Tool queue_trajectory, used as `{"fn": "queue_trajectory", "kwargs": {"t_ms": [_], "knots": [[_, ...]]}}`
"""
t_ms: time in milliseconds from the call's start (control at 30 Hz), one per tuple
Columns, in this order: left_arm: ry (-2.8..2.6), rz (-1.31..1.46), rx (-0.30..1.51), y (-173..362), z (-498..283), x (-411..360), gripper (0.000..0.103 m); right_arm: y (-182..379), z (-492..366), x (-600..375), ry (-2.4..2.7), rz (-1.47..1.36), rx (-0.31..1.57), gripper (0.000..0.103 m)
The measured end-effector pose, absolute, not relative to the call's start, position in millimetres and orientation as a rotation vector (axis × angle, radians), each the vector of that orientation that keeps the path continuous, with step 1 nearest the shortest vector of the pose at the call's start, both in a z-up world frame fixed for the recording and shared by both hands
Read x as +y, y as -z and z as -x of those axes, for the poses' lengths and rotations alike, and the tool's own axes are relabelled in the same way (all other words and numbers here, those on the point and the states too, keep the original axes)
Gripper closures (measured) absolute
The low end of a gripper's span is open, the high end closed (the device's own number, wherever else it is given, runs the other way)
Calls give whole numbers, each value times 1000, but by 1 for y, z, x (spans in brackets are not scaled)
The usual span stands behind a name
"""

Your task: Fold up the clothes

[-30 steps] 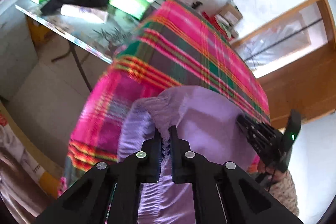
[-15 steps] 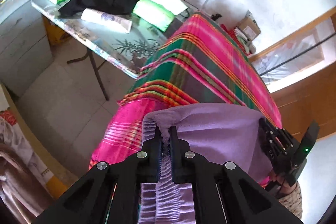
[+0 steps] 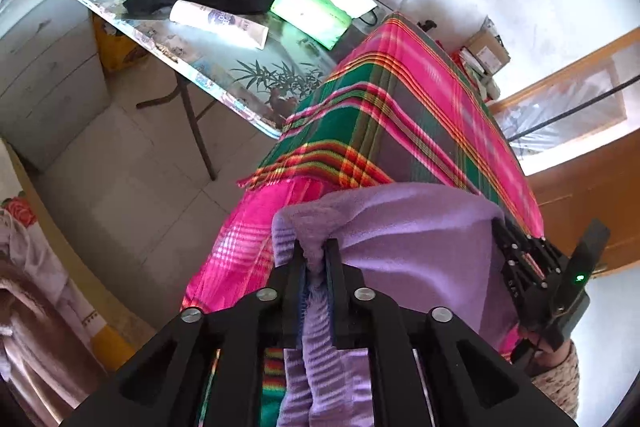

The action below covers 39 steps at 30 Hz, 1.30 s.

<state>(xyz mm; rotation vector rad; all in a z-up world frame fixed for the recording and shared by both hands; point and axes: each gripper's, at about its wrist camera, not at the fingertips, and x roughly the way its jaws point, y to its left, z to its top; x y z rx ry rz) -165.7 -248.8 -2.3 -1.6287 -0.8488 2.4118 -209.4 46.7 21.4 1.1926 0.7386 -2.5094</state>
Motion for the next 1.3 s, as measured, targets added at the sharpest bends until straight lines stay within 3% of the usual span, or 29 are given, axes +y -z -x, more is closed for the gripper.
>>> {"fn": "queue_trajectory", "kwargs": {"t_ms": [100,200,300,400,600,833,1000,1133,1200,1300], "knots": [[-2394,1634,-894,-2,151,-258,81,-46,197,65,2551,-1181,589,91],[-2393,1612,-917,-12,129,-264,80,-67,178,92,2567,-1189,422,88],[-2401,1577,-921,-25,103,-265,80,-80,152,113,2590,-1179,374,86],[-2397,1538,-902,-40,73,-261,67,-88,118,134,2600,-1172,336,85],[-2372,1542,-849,-53,12,-249,66,-99,46,176,2623,-1172,247,83],[-2363,1624,-906,-35,-55,-251,57,-82,-23,182,2555,-1148,213,77],[-2306,1655,-1071,-11,-88,-255,56,-69,-73,185,2501,-1128,192,74],[-2286,1542,-1225,-7,-99,-257,55,-58,-94,152,2398,-1065,235,71],[-2288,1488,-1277,-6,-101,-255,46,-53,-101,130,2333,-1040,262,69],[-2271,1537,-1287,0,-98,-245,46,-44,-109,99,2260,-1012,320,69]]}}
